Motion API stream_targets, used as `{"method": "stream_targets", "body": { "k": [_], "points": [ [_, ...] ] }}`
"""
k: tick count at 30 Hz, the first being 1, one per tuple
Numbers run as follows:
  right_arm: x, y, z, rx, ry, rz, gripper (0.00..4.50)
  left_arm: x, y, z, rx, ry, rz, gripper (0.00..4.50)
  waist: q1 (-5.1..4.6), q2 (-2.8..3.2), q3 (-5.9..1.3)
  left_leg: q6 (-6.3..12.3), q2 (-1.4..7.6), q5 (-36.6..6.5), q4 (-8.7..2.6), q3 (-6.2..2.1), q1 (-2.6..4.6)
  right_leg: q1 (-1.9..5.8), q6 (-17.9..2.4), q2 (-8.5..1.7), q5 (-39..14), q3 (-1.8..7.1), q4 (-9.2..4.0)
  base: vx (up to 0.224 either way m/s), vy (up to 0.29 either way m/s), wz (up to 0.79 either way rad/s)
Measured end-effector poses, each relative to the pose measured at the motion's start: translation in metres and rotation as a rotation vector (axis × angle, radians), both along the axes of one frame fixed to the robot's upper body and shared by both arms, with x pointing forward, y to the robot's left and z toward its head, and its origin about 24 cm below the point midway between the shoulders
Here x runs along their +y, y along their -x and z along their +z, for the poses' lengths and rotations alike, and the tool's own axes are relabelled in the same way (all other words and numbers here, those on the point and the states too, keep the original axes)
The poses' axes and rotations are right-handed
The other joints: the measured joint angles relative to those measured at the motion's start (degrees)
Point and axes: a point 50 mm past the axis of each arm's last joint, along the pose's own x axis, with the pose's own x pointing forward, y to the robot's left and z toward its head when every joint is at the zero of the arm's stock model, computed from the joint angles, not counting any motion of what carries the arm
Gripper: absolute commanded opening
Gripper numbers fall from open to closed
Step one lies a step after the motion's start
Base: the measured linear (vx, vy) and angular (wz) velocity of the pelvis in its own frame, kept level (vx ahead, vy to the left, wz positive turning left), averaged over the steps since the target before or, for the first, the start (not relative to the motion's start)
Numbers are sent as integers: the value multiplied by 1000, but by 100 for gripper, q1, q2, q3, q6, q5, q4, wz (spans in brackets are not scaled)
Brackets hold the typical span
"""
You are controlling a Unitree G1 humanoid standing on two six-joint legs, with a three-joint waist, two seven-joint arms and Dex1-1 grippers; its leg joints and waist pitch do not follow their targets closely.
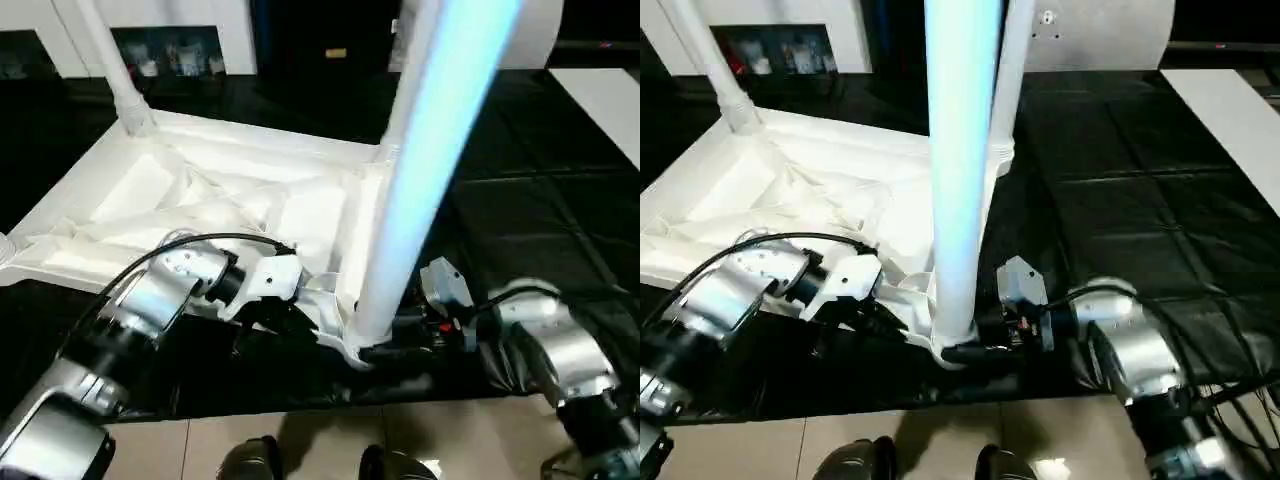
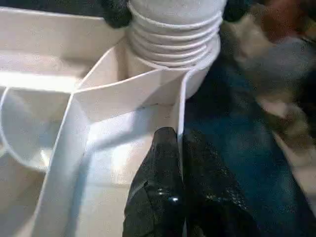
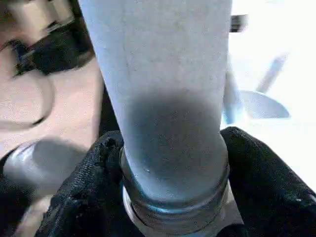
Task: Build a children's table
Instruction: Rotate leg to tighten
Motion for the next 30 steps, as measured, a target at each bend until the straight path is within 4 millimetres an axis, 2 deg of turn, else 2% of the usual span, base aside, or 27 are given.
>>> {"method": "stream_targets", "body": {
  "k": [3, 6, 11, 13, 16, 21, 23, 27, 30],
  "points": [
    [4, -12, -2, 11, -49, -219, 274, -8, -6, -2, -15, 32, 148, 0, -152, 5, 3, -2, -6, 1, -1, -1, 11, 1, 3, -3, -2, 5, -12, 0, 0, 0],
    [4, -29, -2, 16, -86, -478, 269, -26, -12, -5, -13, 102, 350, 0, -295, 3, 7, -1, -19, 1, 7, -1, 16, -4, 4, -11, -3, 15, -17, 0, 0, 0],
    [8, -54, 2, 19, -109, -817, 267, -65, -20, -4, -24, 166, 604, 0, -429, 10, 10, 0, -48, 0, -5, -9, 19, -22, 6, -33, -4, 13, -36, 0, 0, 0],
    [9, -64, 5, 13, -110, -937, 267, -82, -24, -3, -54, 178, 674, 0, -436, 17, 10, 1, -52, 0, -15, -10, 10, -25, 6, -33, -4, 13, -48, 0, 0, 0],
    [9, -67, 6, -4, -114, -1016, 267, -94, -25, -1, -81, 193, 725, 0, -432, 20, 8, 3, -54, -1, -34, -10, 0, -27, 5, -32, -3, 12, -65, 0, 0, 0],
    [12, -67, 7, -18, -139, -1080, 267, -100, -24, 1, -108, 190, 732, 0, -413, 21, 7, 5, -56, -3, -62, -10, -6, -30, 1, -30, 2, 9, -68, 0, 0, 0],
    [10, -64, 7, -29, -149, -1086, 322, -101, -23, 1, -109, 191, 721, 0, -379, 21, 7, 5, -56, -4, -70, -10, -5, -32, 2, -29, 3, 8, -67, 0, 0, 0],
    [6, -59, 5, -51, -174, -1050, 355, -100, -21, 2, -129, 188, 682, 0, -329, 24, 6, 5, -55, -3, -84, -10, -14, -49, 2, -27, 4, 7, -67, 0, 0, 0],
    [-4, -51, 4, -75, -161, -949, 391, -93, -21, 2, -159, 185, 621, 0, -274, 28, 5, 5, -50, -3, -98, -12, -14, -53, 4, -20, 5, 2, -67, 0, 0, 0]
  ]
}}
